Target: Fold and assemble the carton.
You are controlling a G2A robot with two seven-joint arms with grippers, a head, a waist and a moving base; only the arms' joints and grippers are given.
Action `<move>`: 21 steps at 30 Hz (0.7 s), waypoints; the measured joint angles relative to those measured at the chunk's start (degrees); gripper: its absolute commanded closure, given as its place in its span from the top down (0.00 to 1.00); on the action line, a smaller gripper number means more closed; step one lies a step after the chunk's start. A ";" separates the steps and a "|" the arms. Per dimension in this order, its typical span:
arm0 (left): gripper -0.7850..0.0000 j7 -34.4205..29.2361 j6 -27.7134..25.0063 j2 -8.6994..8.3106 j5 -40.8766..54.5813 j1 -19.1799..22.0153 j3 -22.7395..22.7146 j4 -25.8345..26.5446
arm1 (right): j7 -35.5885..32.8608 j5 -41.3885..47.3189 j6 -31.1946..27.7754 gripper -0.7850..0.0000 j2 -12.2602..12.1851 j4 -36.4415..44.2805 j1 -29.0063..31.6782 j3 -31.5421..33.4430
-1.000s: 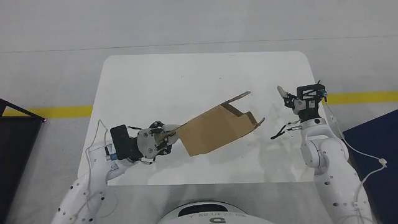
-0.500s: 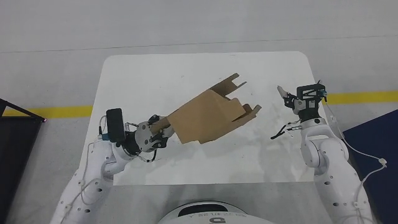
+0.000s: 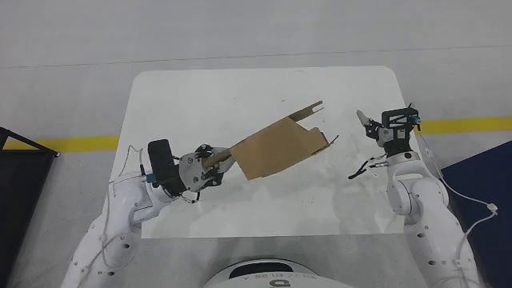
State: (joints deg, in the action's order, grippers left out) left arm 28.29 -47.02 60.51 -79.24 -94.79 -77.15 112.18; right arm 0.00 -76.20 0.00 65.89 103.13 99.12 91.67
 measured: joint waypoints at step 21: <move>0.00 3.25 6.73 -1.36 -23.27 -3.16 1.25 6.29 | 0.00 0.00 0.00 1.00 0.00 0.00 0.00 0.00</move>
State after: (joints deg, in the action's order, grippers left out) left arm 31.55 -40.29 59.15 -102.52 -97.95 -75.90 118.47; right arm 0.00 -76.20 0.00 65.89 103.13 99.12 91.67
